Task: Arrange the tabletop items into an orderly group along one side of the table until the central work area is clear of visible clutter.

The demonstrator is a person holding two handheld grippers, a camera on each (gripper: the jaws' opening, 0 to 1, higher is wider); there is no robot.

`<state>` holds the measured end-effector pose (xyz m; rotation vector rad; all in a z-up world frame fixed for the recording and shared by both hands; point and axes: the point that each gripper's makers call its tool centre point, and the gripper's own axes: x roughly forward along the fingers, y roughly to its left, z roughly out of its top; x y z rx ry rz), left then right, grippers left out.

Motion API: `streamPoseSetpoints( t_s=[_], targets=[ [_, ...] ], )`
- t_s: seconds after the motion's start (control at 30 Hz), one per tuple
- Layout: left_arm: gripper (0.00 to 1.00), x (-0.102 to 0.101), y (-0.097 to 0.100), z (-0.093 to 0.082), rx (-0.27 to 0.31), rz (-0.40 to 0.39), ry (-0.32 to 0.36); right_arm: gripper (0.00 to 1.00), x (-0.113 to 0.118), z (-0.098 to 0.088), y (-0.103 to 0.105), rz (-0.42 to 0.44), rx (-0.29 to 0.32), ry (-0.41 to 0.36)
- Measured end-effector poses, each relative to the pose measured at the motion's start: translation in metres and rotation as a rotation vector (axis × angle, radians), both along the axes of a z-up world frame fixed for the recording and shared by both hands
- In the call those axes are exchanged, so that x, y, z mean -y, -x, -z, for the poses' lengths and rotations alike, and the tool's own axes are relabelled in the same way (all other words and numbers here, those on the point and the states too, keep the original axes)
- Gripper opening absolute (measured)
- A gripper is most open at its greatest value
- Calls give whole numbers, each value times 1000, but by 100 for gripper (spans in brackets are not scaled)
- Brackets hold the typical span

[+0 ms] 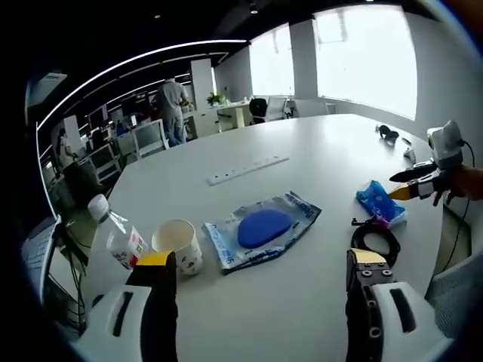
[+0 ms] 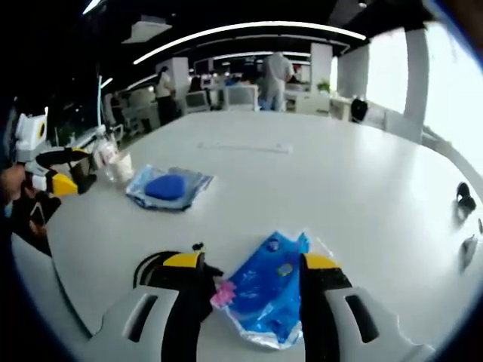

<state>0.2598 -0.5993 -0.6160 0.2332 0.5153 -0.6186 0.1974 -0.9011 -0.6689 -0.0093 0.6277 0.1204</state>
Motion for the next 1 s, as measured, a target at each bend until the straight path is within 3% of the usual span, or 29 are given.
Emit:
streamPoseSetpoints(
  t_s=[0.2, 0.57, 0.8, 1.0],
  targets=[
    [91, 0, 3, 3, -13, -9, 6, 48, 13, 16, 9, 36, -45, 13],
    [88, 2, 6, 4, -20, 5, 8, 47, 26, 41, 30, 24, -121, 79],
    [88, 0, 8, 10, -43, -12, 32, 44, 41, 44, 42, 34, -141, 104],
    [87, 0, 7, 14, -52, -15, 35, 44, 65, 47, 56, 92, -151, 141]
  ],
)
